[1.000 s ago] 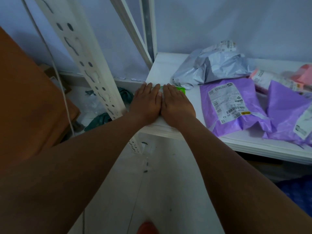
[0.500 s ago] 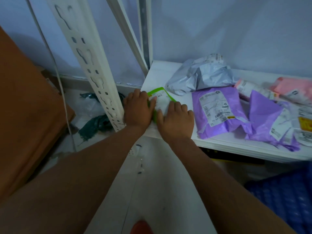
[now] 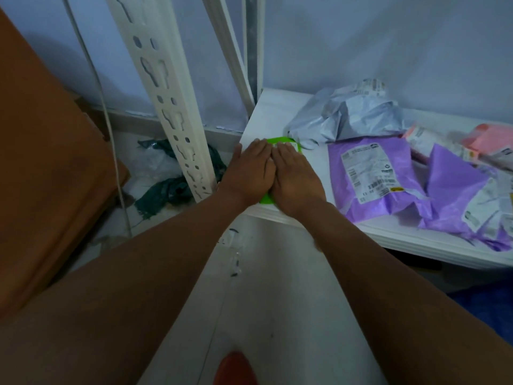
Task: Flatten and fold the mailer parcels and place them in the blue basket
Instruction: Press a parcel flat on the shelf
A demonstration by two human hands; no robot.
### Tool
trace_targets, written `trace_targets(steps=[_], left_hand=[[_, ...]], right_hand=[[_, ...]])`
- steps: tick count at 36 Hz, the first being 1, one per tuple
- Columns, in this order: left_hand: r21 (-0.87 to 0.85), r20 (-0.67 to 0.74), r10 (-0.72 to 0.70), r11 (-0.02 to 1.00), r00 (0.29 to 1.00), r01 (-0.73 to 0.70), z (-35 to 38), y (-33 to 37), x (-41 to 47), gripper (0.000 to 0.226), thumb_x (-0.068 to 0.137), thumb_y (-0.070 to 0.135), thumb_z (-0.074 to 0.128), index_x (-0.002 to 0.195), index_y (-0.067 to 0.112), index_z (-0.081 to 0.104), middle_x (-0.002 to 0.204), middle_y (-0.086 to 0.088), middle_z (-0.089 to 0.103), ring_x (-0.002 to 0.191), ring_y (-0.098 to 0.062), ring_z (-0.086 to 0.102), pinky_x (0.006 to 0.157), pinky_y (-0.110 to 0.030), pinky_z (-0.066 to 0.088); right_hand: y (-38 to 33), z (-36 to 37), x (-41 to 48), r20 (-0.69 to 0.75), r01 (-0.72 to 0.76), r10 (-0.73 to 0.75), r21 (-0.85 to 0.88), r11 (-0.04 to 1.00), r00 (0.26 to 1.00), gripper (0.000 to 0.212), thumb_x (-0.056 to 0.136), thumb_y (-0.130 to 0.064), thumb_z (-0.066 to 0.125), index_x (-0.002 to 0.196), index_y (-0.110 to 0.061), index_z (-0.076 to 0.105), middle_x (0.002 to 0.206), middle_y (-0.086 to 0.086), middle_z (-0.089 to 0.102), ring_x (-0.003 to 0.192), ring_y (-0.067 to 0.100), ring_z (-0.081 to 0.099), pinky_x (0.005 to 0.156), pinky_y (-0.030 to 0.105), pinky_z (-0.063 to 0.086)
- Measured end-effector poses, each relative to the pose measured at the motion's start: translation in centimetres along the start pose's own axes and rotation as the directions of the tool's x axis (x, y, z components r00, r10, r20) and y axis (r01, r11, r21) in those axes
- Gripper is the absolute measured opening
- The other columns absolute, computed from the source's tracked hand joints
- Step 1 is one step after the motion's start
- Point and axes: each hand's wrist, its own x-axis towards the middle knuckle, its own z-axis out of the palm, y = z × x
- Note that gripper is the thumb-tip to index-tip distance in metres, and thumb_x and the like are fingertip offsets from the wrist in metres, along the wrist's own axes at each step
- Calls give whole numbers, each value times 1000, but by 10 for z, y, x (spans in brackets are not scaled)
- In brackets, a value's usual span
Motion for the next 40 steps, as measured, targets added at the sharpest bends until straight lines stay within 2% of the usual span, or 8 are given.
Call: trace_targets(steps=[8, 12, 20, 24, 30, 33, 36, 40], left_hand=[[81, 162, -36, 996, 986, 23, -1, 1, 4, 53, 108, 30, 15, 159, 17, 9, 167, 1, 5, 153, -12, 2, 124, -41, 0], [101, 171, -48, 994, 984, 31, -1, 2, 4, 53, 108, 30, 15, 159, 16, 10, 167, 0, 7, 153, -12, 4, 124, -41, 1], [95, 167, -93, 992, 982, 78, -7, 8, -3, 54, 107, 34, 14, 158, 16, 13, 166, -2, 11, 153, -15, 8, 124, -42, 3], [147, 80, -258, 958, 963, 245, 0, 11, -18, 68, 99, 50, 8, 158, 16, 12, 165, -11, 14, 152, -29, 11, 122, -48, 3], [-48, -202, -496, 866, 844, 497, 11, 43, -48, 72, 100, 47, 24, 153, -2, 22, 160, -22, 22, 151, -32, 12, 123, -41, 1], [-219, -227, -613, 790, 757, 573, 18, 69, -65, 67, 101, 39, 42, 152, 1, 23, 161, -20, 20, 150, -32, 12, 123, -41, 3], [-372, -231, -698, 707, 678, 601, 10, 86, -70, 69, 94, 30, 57, 150, 2, 27, 154, -17, 30, 142, -33, 26, 118, -42, 21], [-658, 4, -878, 357, 478, 663, -5, 94, -64, 57, 88, 14, 64, 138, 3, 39, 140, -14, 37, 121, -29, 47, 105, -37, 44]], right_hand=[[-3, -5, -4, -6, -18, 18, -15, 1000, 1000, 60, 99, -28, 23, 145, 5, 41, 150, 25, 42, 142, 37, 37, 119, 48, 27], [-3, -6, -4, -9, -16, 16, -5, 1000, 1000, 58, 99, -26, 24, 140, 8, 46, 144, 27, 48, 137, 41, 44, 115, 52, 34], [-9, -16, -5, 94, -11, 14, -33, 999, 995, 71, 94, -36, 12, 147, 4, 37, 153, 24, 38, 145, 38, 32, 121, 48, 22], [-11, -19, -16, 101, -32, 33, -14, 999, 994, 73, 93, -38, 11, 148, 4, 35, 155, 23, 34, 147, 37, 28, 121, 46, 17], [-14, -33, -16, 195, -177, 143, 169, 970, 970, 61, 99, -40, 32, 150, -8, 39, 160, 13, 27, 149, 29, 22, 122, 40, 18], [-11, -51, -29, 98, -408, 397, 168, 897, 913, 51, 93, -21, 49, 144, -12, 46, 155, 13, 33, 143, 30, 29, 113, 41, 31], [-12, -65, -45, 17, -565, 567, 97, 819, 824, 43, 87, -18, 50, 128, -6, 52, 133, 18, 49, 127, 37, 42, 100, 43, 39], [-19, -69, -60, 94, -633, 627, 175, 754, 773, 40, 87, -22, 51, 123, -6, 57, 129, 18, 56, 124, 37, 49, 97, 39, 43]])
